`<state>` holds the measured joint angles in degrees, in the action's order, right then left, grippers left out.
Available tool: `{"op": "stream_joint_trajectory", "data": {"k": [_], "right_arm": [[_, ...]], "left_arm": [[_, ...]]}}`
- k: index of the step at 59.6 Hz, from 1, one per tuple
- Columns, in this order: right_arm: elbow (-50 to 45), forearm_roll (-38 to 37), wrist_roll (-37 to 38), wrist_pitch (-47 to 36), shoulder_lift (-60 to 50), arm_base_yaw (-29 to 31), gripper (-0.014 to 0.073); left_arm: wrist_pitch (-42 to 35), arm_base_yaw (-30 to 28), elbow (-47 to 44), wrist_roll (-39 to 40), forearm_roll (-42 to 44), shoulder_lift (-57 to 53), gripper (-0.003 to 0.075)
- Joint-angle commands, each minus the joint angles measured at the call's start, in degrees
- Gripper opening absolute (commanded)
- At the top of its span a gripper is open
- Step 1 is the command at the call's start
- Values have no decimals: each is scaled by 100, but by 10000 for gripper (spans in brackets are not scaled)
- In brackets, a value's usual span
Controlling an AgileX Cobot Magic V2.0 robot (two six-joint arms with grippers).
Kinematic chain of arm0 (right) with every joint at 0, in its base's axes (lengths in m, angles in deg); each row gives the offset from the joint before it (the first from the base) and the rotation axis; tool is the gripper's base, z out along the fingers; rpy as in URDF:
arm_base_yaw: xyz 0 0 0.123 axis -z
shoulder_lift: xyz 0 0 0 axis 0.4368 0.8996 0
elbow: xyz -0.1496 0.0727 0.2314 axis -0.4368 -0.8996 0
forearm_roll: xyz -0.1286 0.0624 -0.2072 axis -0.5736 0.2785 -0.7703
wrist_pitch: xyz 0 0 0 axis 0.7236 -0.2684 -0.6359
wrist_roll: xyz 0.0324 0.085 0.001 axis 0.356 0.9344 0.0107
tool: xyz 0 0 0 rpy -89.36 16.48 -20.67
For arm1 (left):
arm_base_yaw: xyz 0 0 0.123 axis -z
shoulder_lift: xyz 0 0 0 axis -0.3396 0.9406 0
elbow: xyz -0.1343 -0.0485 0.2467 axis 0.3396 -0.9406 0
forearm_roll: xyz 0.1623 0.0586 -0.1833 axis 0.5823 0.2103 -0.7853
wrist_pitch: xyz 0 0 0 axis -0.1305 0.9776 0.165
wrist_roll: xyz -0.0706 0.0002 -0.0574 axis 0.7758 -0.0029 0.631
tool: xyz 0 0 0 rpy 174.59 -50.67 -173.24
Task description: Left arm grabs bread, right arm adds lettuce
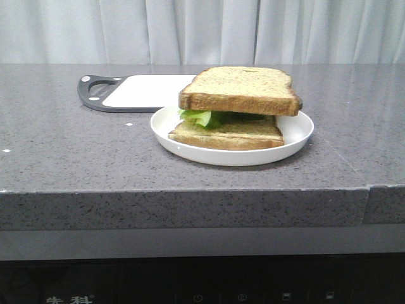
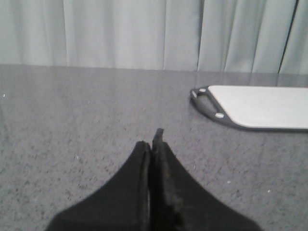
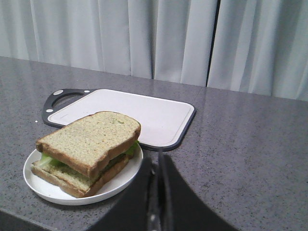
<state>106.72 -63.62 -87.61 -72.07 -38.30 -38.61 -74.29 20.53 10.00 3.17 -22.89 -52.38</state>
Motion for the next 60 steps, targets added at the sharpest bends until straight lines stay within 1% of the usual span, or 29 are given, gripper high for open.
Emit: {"op": "stream_joint_trajectory", "data": {"k": [1, 8, 11, 60], "right_arm": [[152, 74, -17, -449, 61, 1, -61], [152, 74, -17, -440, 61, 1, -61], [152, 74, -17, -440, 61, 1, -61], [152, 74, -17, -440, 61, 1, -61]], "left_arm": [[-632, -54, -146, -12, -9, -112, -20], [-1228, -53, -615, 26, -9, -112, -21], [-1019, -53, -589, 24, -55, -112, -21], [-1056, -64, -600, 24, -92, -112, -21]]}}
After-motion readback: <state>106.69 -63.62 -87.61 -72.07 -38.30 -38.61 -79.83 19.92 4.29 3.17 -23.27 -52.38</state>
